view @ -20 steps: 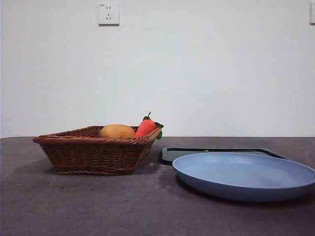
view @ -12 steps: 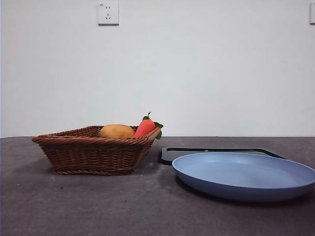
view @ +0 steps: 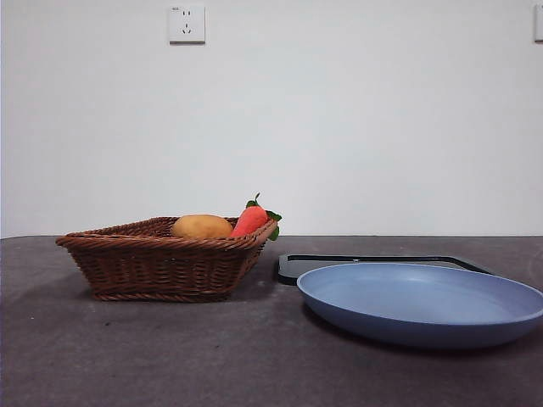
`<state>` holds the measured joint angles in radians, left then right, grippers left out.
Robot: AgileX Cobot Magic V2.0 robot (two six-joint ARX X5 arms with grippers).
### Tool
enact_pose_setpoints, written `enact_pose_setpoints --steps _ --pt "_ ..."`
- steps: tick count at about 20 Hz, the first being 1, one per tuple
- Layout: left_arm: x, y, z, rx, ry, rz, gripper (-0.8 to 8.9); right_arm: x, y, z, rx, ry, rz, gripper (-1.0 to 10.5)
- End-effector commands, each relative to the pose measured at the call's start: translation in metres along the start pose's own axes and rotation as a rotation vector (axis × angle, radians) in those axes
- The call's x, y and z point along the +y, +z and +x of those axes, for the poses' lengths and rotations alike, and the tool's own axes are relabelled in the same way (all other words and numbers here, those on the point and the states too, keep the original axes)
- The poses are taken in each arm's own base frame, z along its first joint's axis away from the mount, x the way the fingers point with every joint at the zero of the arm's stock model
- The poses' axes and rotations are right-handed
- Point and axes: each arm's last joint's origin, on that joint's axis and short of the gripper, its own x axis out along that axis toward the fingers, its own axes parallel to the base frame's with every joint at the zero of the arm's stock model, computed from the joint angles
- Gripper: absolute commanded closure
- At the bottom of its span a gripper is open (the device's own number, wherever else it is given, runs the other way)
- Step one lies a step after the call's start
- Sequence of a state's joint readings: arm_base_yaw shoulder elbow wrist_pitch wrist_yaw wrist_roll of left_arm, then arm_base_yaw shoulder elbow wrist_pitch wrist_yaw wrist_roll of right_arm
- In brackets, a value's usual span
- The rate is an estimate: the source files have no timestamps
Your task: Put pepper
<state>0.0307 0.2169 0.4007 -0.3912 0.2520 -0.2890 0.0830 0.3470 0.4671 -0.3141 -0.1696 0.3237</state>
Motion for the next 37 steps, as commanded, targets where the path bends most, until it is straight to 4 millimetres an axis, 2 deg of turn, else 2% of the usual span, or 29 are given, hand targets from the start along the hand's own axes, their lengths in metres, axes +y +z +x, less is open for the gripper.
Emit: enact_pose_setpoints --steps 1,7,11,14,15,16,17,18,19,21,25,29,32,37 --pt "-0.009 0.022 0.0 0.058 -0.061 0.064 8.07 0.01 0.024 -0.002 0.105 0.027 -0.075 9.4" --pt "-0.021 0.055 0.003 0.247 -0.141 0.153 8.07 0.021 0.053 -0.001 0.415 0.015 -0.178 9.4" --pt "-0.025 0.065 0.003 0.38 -0.177 0.161 8.07 0.023 0.06 -0.001 0.562 0.008 -0.224 9.4" --pt "-0.026 0.067 0.004 0.394 -0.193 0.165 7.98 0.022 0.06 0.004 0.585 0.007 -0.224 9.3" --pt "-0.026 0.068 0.004 0.394 -0.192 0.165 7.53 0.022 0.06 0.004 0.588 0.006 -0.223 9.2" --pt "-0.026 0.068 0.004 0.393 -0.192 0.164 6.53 0.022 0.06 0.005 0.589 0.006 -0.223 8.6" --pt "-0.026 0.068 0.004 0.392 -0.192 0.162 5.37 0.022 0.06 0.005 0.59 0.005 -0.22 7.7" --pt "-0.026 0.068 0.004 0.391 -0.192 0.162 4.65 0.022 0.06 0.007 0.592 0.004 -0.219 6.8" --pt "-0.026 0.068 0.004 0.392 -0.192 0.162 4.52 0.021 0.06 0.008 0.596 0.003 -0.214 6.4" --pt "-0.026 0.068 0.004 0.392 -0.192 0.162 4.52 0.02 0.059 0.014 0.611 0.001 -0.21 6.4" --pt "-0.026 0.068 0.004 0.391 -0.192 0.162 4.52 0.015 0.059 0.04 0.64 0.002 -0.185 6.4" --pt "-0.026 0.068 0.004 0.392 -0.192 0.162 4.52 0.006 0.048 0.083 0.732 0.02 -0.143 6.4" --pt "-0.026 0.068 0.004 0.392 -0.192 0.162 4.52 -0.004 0.032 0.118 0.816 0.014 -0.119 6.4" --pt "-0.026 0.068 0.004 0.392 -0.194 0.162 4.52 -0.022 -0.001 0.163 0.954 -0.009 -0.082 6.6"
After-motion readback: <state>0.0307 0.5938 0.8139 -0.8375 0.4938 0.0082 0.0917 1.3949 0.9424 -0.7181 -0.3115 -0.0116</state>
